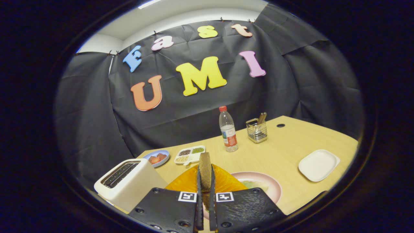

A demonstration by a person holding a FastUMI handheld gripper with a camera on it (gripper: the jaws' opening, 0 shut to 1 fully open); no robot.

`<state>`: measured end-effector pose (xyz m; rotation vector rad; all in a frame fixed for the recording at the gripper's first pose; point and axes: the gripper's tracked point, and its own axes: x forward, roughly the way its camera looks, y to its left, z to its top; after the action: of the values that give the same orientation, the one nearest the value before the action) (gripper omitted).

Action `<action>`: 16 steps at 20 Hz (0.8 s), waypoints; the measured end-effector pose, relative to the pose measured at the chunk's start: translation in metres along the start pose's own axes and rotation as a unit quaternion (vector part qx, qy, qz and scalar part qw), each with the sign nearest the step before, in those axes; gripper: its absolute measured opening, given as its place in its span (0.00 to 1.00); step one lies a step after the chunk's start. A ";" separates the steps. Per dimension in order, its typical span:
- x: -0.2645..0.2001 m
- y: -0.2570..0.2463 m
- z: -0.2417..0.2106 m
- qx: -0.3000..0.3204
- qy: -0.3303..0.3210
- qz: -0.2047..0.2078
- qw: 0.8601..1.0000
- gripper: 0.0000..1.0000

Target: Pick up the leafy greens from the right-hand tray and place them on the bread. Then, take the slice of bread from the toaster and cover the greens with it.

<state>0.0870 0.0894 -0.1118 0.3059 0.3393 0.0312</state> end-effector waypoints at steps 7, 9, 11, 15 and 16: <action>0.002 -0.037 -0.029 0.033 0.030 -0.016 0.999 0.07; 0.002 -0.052 -0.033 0.041 0.030 -0.021 0.999 0.07; 0.001 -0.065 -0.034 0.053 0.034 -0.027 0.998 0.11; 0.002 -0.093 -0.036 0.075 0.032 -0.048 0.996 0.41; 0.001 -0.099 -0.035 0.080 0.029 -0.057 0.995 0.48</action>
<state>0.0740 0.0049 -0.1730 0.4434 0.4180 -0.0997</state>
